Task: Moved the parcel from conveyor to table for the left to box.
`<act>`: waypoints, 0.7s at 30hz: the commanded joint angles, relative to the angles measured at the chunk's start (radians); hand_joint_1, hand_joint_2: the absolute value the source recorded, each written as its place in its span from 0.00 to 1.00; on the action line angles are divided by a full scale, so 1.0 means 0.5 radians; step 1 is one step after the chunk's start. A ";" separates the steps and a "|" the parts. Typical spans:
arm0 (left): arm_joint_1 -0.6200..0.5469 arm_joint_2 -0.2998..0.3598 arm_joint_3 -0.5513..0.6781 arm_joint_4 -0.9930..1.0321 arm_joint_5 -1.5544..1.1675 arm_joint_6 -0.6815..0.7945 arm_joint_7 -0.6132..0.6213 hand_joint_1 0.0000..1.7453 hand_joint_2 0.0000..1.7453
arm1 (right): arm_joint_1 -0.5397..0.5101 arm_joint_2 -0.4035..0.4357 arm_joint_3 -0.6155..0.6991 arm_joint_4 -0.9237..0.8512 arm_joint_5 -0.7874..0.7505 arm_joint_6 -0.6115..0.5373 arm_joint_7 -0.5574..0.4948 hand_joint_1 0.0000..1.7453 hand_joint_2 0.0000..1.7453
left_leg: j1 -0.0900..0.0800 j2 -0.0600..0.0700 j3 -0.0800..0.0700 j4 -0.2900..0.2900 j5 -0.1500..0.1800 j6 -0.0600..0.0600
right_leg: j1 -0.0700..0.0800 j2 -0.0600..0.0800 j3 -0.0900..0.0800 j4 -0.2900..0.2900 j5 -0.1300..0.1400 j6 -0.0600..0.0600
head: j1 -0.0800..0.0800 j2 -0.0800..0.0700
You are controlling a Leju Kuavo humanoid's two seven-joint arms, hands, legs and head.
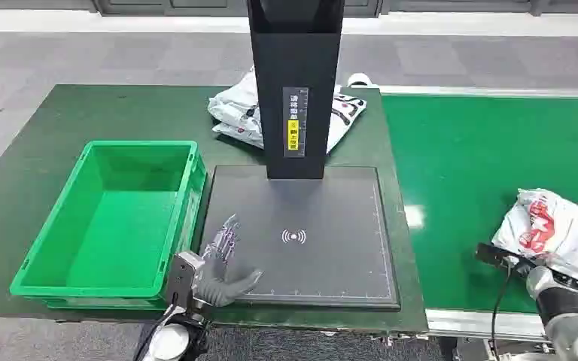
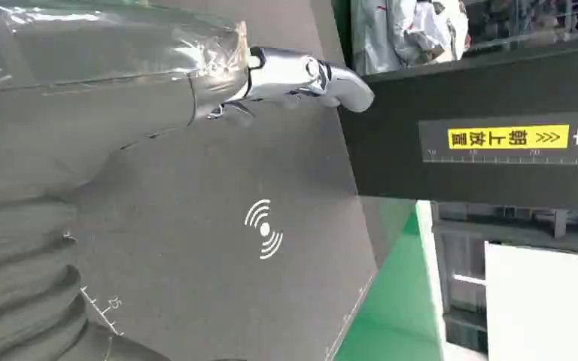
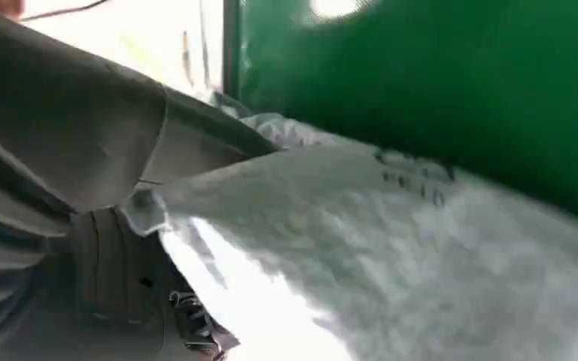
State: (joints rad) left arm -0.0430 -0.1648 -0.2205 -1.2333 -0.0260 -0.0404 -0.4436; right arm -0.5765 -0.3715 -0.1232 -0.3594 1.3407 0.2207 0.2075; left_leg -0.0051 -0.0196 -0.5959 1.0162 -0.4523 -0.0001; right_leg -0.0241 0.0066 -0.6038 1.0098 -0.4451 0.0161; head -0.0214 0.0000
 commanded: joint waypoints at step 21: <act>0.052 -0.044 0.059 -0.081 -0.082 0.093 0.070 0.00 1.00 | 0.305 0.549 0.077 -1.813 -1.825 -0.286 -0.500 1.00 1.00 | 0.005 0.013 0.007 -0.004 -0.003 -0.004 | 0.006 0.008 0.003 -0.004 0.000 -0.007 | 0.000 0.000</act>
State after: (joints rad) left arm -0.0056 -0.1709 -0.2201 -1.3035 -0.0527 -0.0057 -0.4131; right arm -0.5108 -0.2075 -0.2674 -0.8128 0.5857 0.1110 -0.0442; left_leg -0.0043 -0.0223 -0.5965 1.0158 -0.4518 -0.0001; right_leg -0.0234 0.0044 -0.6043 1.0100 -0.4452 0.0159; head -0.0214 0.0000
